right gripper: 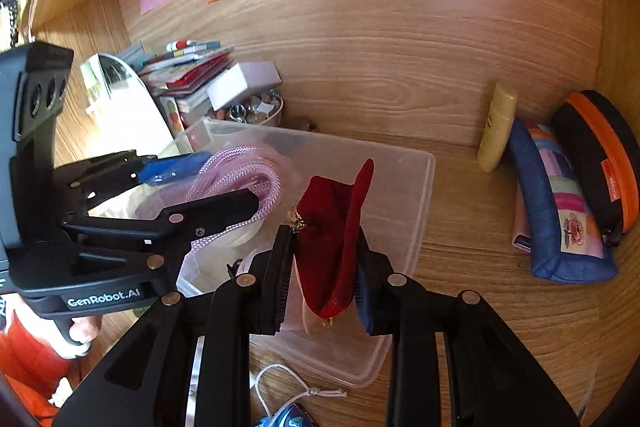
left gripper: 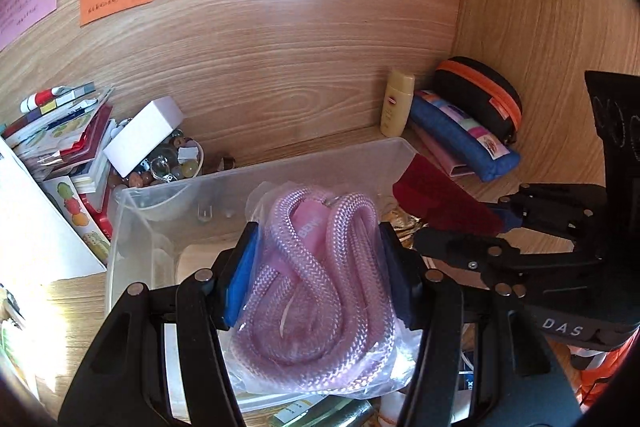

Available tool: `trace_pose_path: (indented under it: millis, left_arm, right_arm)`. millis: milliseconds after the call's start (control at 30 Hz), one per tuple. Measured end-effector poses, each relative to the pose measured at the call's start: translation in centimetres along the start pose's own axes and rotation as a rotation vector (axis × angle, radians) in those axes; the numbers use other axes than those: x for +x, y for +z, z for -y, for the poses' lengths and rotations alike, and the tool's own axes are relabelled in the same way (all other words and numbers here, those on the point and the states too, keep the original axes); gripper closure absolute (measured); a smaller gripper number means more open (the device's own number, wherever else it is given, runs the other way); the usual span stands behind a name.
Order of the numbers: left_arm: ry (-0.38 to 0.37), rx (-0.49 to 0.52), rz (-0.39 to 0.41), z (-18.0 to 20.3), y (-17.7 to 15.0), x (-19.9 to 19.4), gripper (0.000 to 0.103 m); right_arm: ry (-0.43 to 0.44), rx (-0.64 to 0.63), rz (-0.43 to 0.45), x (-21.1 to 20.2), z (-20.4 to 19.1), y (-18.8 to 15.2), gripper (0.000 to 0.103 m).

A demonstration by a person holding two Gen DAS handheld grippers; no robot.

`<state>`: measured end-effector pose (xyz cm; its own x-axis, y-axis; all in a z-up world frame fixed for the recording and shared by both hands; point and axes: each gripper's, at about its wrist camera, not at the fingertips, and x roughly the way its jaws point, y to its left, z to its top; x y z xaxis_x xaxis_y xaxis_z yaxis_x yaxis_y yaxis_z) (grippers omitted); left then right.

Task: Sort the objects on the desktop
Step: 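Lift and carry the pink rope bag and red pouch over the clear box, then release the rope bag from the left tool while the right tool releases the red pouch into the box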

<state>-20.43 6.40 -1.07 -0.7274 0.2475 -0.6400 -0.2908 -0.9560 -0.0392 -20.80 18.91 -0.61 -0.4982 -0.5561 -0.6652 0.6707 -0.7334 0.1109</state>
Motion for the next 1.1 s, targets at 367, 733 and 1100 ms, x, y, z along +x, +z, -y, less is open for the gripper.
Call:
trace_pose_path:
  millis: [367,733,1100]
  left_arm:
    - [-0.02,-0.021,0.007,-0.1,-0.1,-1.1,0.046]
    - [-0.036,-0.042,0.043,0.1,0.2,-2.6,0.036]
    - [0.042,-0.038,0.1,-0.1,1.0,-4.8,0.026]
  right_arm:
    - [-0.019,-0.032,-0.034,1.1,-0.4,-0.4,0.077]
    - [-0.108,-0.089,0.024,0.3,-1.0,-0.6,0.068]
    - [-0.106,-0.109,0.078,-1.1,-0.6,-0.2,0.033]
